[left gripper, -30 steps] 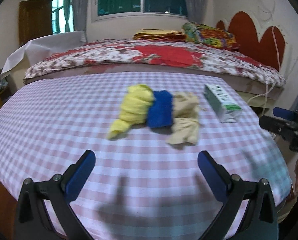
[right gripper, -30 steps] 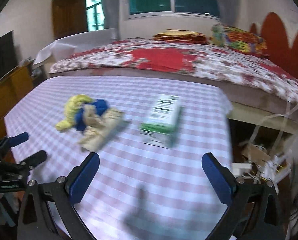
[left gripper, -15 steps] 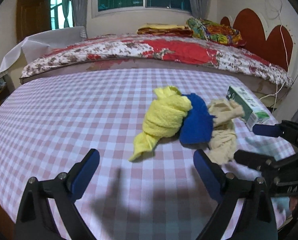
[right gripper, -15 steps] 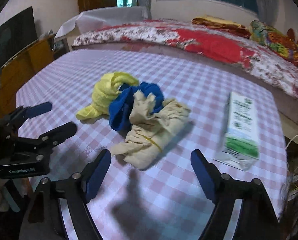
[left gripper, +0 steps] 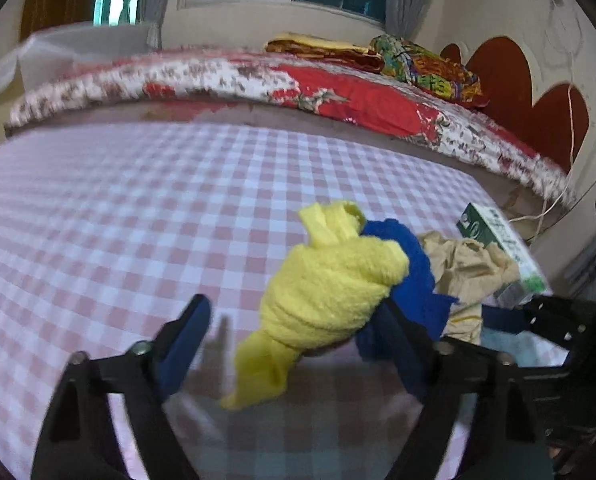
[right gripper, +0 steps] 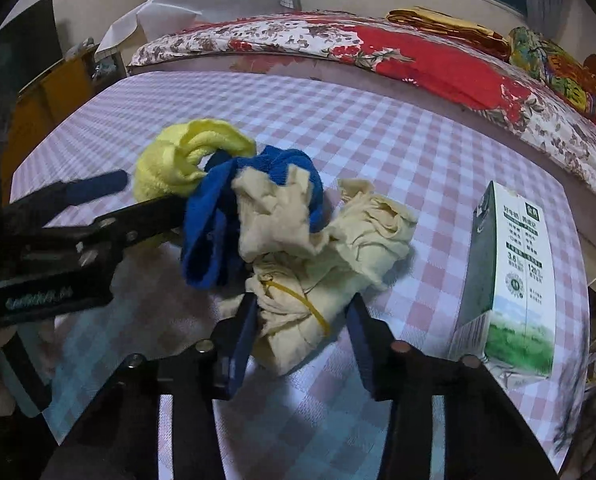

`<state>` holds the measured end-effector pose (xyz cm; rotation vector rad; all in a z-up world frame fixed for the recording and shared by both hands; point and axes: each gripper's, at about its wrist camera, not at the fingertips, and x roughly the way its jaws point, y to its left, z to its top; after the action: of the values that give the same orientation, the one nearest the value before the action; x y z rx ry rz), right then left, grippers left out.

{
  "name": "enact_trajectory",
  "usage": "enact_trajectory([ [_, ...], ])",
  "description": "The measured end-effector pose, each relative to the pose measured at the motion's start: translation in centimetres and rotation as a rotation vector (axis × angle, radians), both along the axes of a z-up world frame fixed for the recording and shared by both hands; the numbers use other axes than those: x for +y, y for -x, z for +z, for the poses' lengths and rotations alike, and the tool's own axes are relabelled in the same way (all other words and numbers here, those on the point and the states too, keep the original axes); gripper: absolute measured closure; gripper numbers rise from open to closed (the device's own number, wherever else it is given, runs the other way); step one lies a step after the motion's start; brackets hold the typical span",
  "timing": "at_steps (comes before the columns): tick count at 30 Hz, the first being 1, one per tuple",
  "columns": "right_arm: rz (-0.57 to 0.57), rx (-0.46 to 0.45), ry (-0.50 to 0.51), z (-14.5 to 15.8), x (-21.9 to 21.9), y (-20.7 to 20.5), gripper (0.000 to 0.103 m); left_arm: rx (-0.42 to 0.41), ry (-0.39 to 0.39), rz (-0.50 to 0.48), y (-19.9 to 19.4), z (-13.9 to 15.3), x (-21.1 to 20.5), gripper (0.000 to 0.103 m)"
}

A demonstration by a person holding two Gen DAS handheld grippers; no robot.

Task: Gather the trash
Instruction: 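Grasp the yellow cloth with the left tool while the right tool grasps the beige cloth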

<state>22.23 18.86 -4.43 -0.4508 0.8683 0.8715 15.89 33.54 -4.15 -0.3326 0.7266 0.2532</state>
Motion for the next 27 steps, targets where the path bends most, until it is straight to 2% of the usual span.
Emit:
enact_trajectory([
  [1,0.000,-0.006,-0.001,0.1,0.0,0.0,0.068,-0.006,0.028,-0.008,-0.1,-0.1,0.2,0.040],
  [2,-0.001,-0.009,-0.006,0.4,-0.1,0.0,0.072,-0.011,0.049,-0.016,0.0,-0.1,0.3,0.045],
  [4,-0.002,-0.011,-0.020,0.7,-0.4,-0.1,0.076,-0.025,0.044,-0.010,0.2,0.3,0.2,0.051],
  [6,-0.002,-0.021,-0.026,1.1,-0.7,0.0,0.080,-0.048,0.038,0.000,0.7,0.9,0.2,0.052],
  [10,0.002,-0.028,-0.043,1.6,-1.2,0.6,0.082,-0.077,-0.003,0.022,1.9,2.0,0.2,0.053],
  [18,0.001,-0.059,-0.086,3.0,-2.7,2.0,0.086,-0.081,-0.034,0.022,3.9,2.5,-0.7,0.065],
  [27,0.015,-0.129,-0.159,5.5,-5.6,3.8,0.087,-0.124,-0.143,0.043,6.4,4.3,-3.0,0.066],
])
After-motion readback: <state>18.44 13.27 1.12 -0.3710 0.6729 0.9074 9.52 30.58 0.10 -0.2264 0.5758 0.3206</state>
